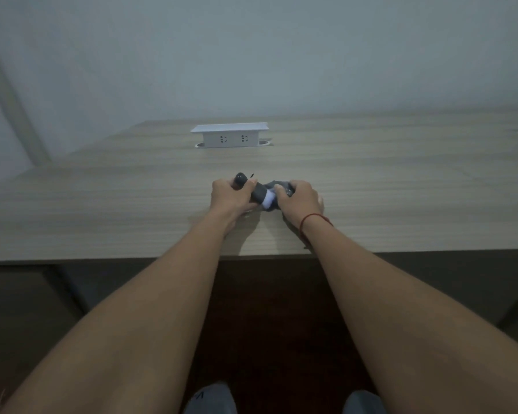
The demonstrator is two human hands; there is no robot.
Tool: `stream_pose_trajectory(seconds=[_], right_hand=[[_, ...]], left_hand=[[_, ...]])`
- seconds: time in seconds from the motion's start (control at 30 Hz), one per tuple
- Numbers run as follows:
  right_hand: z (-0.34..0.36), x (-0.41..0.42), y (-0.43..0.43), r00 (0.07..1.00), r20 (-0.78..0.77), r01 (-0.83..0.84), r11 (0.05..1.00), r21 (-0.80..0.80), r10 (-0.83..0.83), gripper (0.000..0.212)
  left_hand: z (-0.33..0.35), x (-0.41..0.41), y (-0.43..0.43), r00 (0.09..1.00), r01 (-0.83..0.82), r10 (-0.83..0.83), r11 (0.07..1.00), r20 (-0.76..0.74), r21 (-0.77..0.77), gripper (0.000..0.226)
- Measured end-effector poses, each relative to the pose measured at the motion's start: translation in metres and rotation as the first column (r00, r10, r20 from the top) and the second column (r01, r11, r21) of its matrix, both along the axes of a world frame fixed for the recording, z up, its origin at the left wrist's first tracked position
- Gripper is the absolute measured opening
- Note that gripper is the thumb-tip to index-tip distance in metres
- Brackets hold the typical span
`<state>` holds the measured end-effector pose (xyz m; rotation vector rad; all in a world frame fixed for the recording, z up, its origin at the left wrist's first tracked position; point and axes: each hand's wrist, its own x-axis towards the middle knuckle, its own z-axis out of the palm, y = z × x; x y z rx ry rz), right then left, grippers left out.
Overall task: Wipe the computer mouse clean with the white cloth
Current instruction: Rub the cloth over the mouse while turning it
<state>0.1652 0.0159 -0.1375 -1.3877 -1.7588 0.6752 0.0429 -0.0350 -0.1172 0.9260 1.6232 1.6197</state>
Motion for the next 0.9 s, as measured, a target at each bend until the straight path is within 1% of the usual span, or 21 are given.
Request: stream_pose_trajectory(seconds=[0.07,0.1,0.13,0.2,0.23,0.3,0.33,0.4,0.47,0.53,0.57,0.63,0.7,0.73,0.8,0.83,0.9], right_hand=[[0.000,0.003,0.001,1.000,-0.022,0.000,1.000,-0.010,0.000,0.029],[0.001,0.004,0.001,1.000,-0.023,-0.003,1.000,-0.010,0.002,0.028],[0.001,0.004,0.001,1.000,-0.016,-0.007,1.000,-0.009,0.007,0.028],[0.000,0.001,-0.002,1.000,-0.003,-0.026,1.000,-0.004,0.026,0.029],[-0.001,-0.001,-0.004,0.999,-0.013,-0.042,0.999,-0.004,0.042,0.030],[-0.004,-0.002,-0.004,0.997,-0.032,-0.064,0.998,-0.004,0.064,0.031],[-0.004,-0.001,-0.003,0.997,-0.033,-0.065,0.998,-0.003,0.065,0.031],[-0.003,0.001,0.000,0.999,-0.030,-0.046,0.999,-0.012,0.045,0.030],[0.000,0.001,0.000,0.999,-0.035,-0.034,0.999,-0.018,0.033,0.029],[0.000,0.000,0.000,0.999,-0.034,-0.044,0.999,-0.025,0.043,0.028],[0.000,-0.001,-0.002,0.998,-0.036,-0.055,0.998,-0.031,0.054,0.030],[-0.003,-0.001,-0.002,0.996,-0.049,-0.076,0.996,-0.050,0.073,0.037],[-0.003,-0.001,-0.003,0.996,-0.046,-0.085,0.994,-0.063,0.082,0.040],[-0.003,-0.001,-0.003,0.995,-0.042,-0.092,0.994,-0.064,0.089,0.041],[-0.002,0.001,-0.003,0.994,-0.026,-0.107,0.993,-0.059,0.106,0.046],[-0.002,0.002,-0.003,0.993,-0.012,-0.115,0.992,-0.050,0.115,0.047],[-0.001,0.003,-0.004,0.991,0.030,-0.131,0.991,-0.028,0.132,0.047]], left_hand=[[0.000,0.002,-0.002,0.993,0.106,-0.104,0.994,0.056,-0.024,0.017],[0.001,0.000,-0.002,0.990,0.133,-0.131,0.990,0.054,-0.040,0.020],[0.002,-0.002,-0.001,0.992,0.123,-0.122,0.991,0.019,-0.045,0.021],[0.003,-0.005,0.005,0.994,-0.023,0.019,0.999,-0.105,-0.031,0.025],[0.004,-0.004,0.007,0.981,-0.111,0.105,0.994,-0.165,-0.024,0.029],[0.001,0.002,0.006,0.953,-0.226,0.217,0.974,-0.213,-0.018,0.033],[-0.002,0.003,0.007,0.952,-0.233,0.224,0.972,-0.209,-0.017,0.033],[-0.004,0.000,0.006,0.980,-0.145,0.141,0.989,-0.137,-0.021,0.030],[0.001,-0.006,0.002,0.999,-0.003,0.000,0.999,-0.049,-0.050,0.025],[0.007,-0.012,-0.001,0.996,0.072,-0.077,0.993,-0.047,-0.091,0.019],[0.007,-0.015,0.000,0.994,0.063,-0.070,0.994,-0.079,-0.094,0.017],[0.002,-0.016,0.004,0.987,-0.027,0.016,0.997,-0.159,-0.071,0.021],[-0.004,-0.014,0.010,0.983,-0.113,0.106,0.993,-0.152,-0.037,0.031],[-0.003,-0.010,0.010,0.973,-0.156,0.149,0.987,-0.176,-0.029,0.035],[-0.001,-0.005,0.010,0.926,-0.281,0.270,0.960,-0.263,-0.006,0.036],[-0.002,-0.006,0.011,0.904,-0.337,0.329,0.941,-0.274,0.022,0.034],[-0.003,-0.008,0.009,0.882,-0.394,0.401,0.916,-0.247,0.080,0.030]])
